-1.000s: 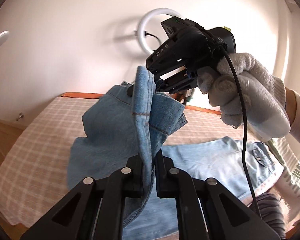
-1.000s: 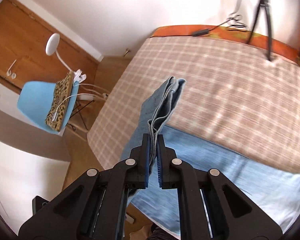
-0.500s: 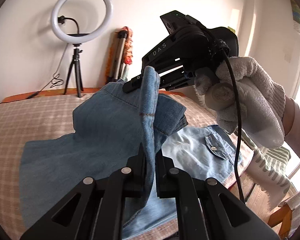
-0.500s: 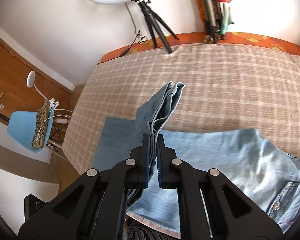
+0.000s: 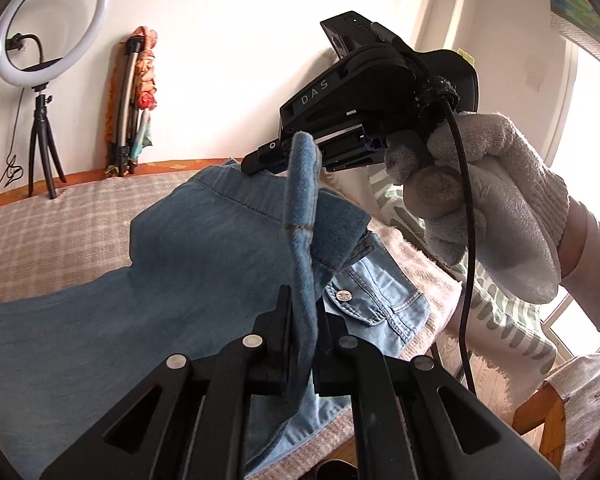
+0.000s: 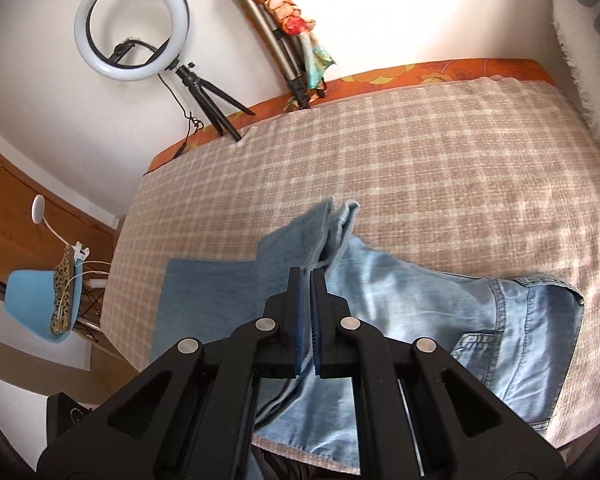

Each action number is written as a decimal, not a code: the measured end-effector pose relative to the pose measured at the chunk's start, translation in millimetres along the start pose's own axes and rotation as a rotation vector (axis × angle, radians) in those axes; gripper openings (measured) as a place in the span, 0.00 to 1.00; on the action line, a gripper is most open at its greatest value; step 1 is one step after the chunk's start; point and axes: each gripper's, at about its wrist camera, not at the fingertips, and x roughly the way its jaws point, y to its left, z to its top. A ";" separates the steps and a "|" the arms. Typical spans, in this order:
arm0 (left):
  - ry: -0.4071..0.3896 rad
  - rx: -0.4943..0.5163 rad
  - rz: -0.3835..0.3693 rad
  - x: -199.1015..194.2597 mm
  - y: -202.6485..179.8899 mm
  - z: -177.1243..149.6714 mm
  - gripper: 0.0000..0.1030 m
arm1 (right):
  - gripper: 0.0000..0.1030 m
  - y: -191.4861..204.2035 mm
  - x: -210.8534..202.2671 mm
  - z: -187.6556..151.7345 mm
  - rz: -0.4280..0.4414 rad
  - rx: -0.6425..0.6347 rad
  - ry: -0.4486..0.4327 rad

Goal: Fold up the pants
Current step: 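Lift the hem with both tools and carry it over toward the waistband, then lower the hem onto the waistband and open both tools, then withdraw both tools from the folded jeans, then close the left tool on the folded jeans edge while the right tool closes beside it, then lift the gripped edge with both tools and fold it over the rest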

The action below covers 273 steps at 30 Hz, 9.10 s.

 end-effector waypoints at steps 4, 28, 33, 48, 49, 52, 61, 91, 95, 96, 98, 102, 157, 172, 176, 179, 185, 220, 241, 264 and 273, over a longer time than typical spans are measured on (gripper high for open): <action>0.045 0.009 -0.029 21.8 -12.8 -5.1 0.05 | 0.05 -27.6 -1.1 -11.7 0.037 0.010 0.041; 0.082 0.004 -0.047 24.3 -15.0 -14.9 0.02 | 0.09 -68.1 91.4 -40.7 0.215 0.193 0.096; 0.108 0.023 -0.055 29.7 -22.7 -16.5 0.02 | 0.07 -60.3 41.4 -31.2 0.139 0.108 -0.005; 0.209 0.149 -0.223 103.1 -83.7 -12.2 0.02 | 0.07 -142.2 13.6 -35.0 -0.075 0.125 -0.036; 0.216 0.151 -0.230 104.7 -86.4 -14.2 0.02 | 0.07 -144.0 13.5 -33.5 -0.077 0.124 -0.037; 0.228 0.154 -0.241 112.9 -91.7 -12.8 0.02 | 0.07 -146.6 11.6 -28.9 -0.083 0.112 -0.051; 0.296 0.117 -0.299 129.6 -94.0 -15.0 0.02 | 0.07 -172.4 22.9 -36.0 -0.078 0.156 -0.026; 0.232 -0.081 0.160 -28.2 36.4 -22.5 0.05 | 0.44 -57.5 23.5 -107.7 -0.116 -0.181 -0.029; 0.210 -0.173 0.295 -59.1 85.5 -38.5 0.05 | 0.44 -27.3 43.5 -105.6 -0.108 -0.242 0.007; 0.204 -0.200 0.303 -65.3 96.0 -43.0 0.05 | 0.44 -18.1 47.8 -105.6 -0.102 -0.258 0.017; 0.208 -0.231 0.332 -71.6 112.3 -53.4 0.05 | 0.44 0.9 55.6 -104.0 -0.089 -0.293 0.033; 0.276 -0.285 0.352 -70.4 135.3 -77.7 0.05 | 0.44 47.7 70.2 -102.0 -0.060 -0.374 0.065; 0.153 -0.648 0.144 -97.0 164.7 -104.8 0.49 | 0.57 284.3 316.3 -109.1 -0.398 -0.679 0.594; 0.180 -0.650 0.201 -93.7 174.4 -99.1 0.48 | 0.17 271.5 288.5 -94.3 -0.257 -0.565 0.568; 0.176 -0.639 0.192 -86.5 169.7 -96.9 0.48 | 0.16 264.3 277.7 -84.8 -0.209 -0.531 0.563; 0.179 -0.656 0.154 -79.2 167.7 -95.2 0.26 | 0.21 265.4 272.2 -82.3 -0.218 -0.568 0.564; 0.147 -0.641 0.163 -81.8 162.5 -91.0 0.20 | 0.50 275.3 267.8 -78.9 -0.249 -0.578 0.559; 0.094 -0.299 0.047 -44.2 60.3 22.1 0.11 | 0.08 125.0 97.6 -23.2 -0.053 -0.243 0.204; 0.227 -0.069 -0.183 92.5 -87.6 87.6 0.11 | 0.07 -81.7 -44.4 -20.0 -0.153 0.008 -0.008; 0.376 0.046 -0.202 183.1 -137.1 76.0 0.11 | 0.06 -186.2 -14.7 -41.5 -0.155 0.130 0.027; 0.434 0.132 -0.127 180.2 -149.8 71.1 0.22 | 0.06 -186.6 -14.6 -43.2 -0.158 0.116 0.021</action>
